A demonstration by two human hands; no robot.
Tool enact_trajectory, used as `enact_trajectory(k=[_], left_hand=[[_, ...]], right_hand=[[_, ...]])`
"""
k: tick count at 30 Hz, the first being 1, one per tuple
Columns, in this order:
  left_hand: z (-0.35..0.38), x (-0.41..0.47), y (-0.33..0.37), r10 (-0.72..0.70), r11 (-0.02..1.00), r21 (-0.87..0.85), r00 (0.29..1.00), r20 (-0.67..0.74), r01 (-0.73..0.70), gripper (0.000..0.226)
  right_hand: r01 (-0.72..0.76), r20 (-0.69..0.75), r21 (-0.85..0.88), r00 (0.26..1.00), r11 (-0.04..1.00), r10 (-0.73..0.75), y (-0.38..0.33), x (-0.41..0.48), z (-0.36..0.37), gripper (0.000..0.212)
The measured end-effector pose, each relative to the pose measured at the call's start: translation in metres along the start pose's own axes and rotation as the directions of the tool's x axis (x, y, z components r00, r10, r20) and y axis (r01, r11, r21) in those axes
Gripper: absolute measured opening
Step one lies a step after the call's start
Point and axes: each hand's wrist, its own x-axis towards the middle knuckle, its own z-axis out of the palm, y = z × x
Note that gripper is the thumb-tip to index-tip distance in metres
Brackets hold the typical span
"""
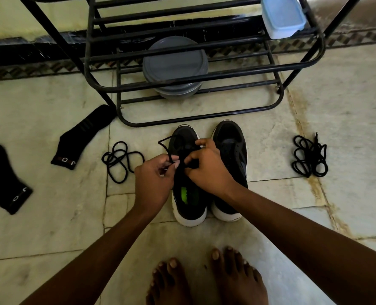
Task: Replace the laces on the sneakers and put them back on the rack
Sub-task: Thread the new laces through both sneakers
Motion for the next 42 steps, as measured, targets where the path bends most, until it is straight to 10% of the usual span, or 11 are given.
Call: enact_trajectory(k=[11,23,38,42], left_hand=[[-0.003,-0.009,-0.001,0.132,0.990,0.056,0.991,-0.032,-0.130,0.009],[-0.002,0.004,-0.005,-0.270,0.917,-0.261,0.951,0.150,0.301,0.012],[-0.003,-0.004,-0.004,-0.275,0.924,-0.227,0.947,0.166,0.308,0.027],[-0.002,-0.002,-0.002,-0.301,0.918,-0.208,0.934,0.191,0.338,0.025]], right_hand=[[-0.032,-0.019,0.094,0.999,0.995,0.034,-0.003,-0.001,-0.003,0.009],[-0.040,-0.012,0.083,0.999,0.996,0.041,-0.006,-0.005,0.001,0.005],[0.134,-0.309,0.200,0.949,0.971,-0.067,-0.011,-0.014,-0.001,0.012],[0.193,-0.277,0.645,0.961,0.740,-0.009,-0.023,-0.014,-0.023,0.008]])
